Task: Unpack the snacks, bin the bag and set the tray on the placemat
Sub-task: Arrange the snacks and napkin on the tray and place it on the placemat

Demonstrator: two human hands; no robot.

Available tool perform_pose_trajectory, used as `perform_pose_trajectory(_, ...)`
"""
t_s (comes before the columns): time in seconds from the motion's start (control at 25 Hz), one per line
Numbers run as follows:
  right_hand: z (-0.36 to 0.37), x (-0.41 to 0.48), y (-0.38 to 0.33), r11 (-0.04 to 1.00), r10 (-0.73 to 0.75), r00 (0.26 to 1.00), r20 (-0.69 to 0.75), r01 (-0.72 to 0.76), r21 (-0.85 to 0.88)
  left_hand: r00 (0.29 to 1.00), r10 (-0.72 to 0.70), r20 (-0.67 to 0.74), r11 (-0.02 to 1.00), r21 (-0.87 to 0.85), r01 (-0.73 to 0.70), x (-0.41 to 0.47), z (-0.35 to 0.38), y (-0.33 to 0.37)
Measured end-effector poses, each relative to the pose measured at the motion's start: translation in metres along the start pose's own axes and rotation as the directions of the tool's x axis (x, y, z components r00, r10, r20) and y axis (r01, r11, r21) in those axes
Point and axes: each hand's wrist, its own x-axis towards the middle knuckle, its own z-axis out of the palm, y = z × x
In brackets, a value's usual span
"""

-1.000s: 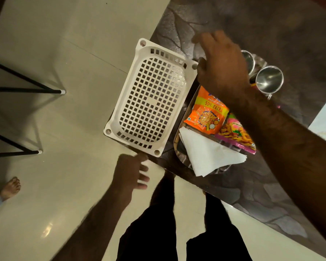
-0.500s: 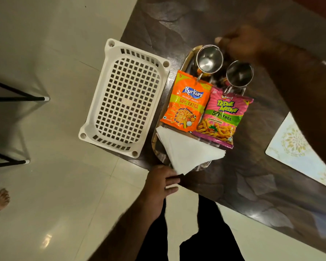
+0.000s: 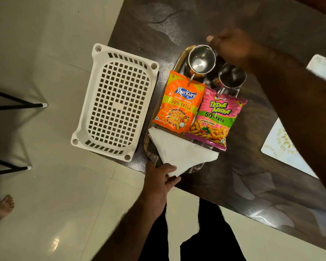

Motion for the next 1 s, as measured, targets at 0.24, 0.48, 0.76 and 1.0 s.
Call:
perform_pose_trajectory(0.24, -0.021, -0.024, 0.036, 0.984, 0.046, 0.996, -0.072, -0.033, 0.175, 0.998, 0.061, 0.018, 0.990, 0.129, -0.063, -0.011, -0.011, 0.007)
perform_pose_trajectory(0.48, -0.061, -0.081, 0.096, 0.942, 0.157, 0.979, -0.126, -0.111, 0.315, 0.967, 0.223, 0.125, 0.910, 0.329, -0.252, -0.027, 0.006, 0.025)
perform_pose_trajectory(0.76, -0.109, -0.146, 0.199, 0.835, 0.360, 0.918, -0.168, -0.237, 0.497, 0.943, 0.315, 0.110, 0.823, 0.463, -0.329, -0.027, 0.090, 0.029)
perform_pose_trajectory(1.0, -0.159, -0.205, 0.295, 0.717, 0.505, 0.843, -0.184, -0.291, 0.634, 0.922, 0.325, 0.211, 0.710, 0.589, -0.385, -0.019, 0.198, -0.001)
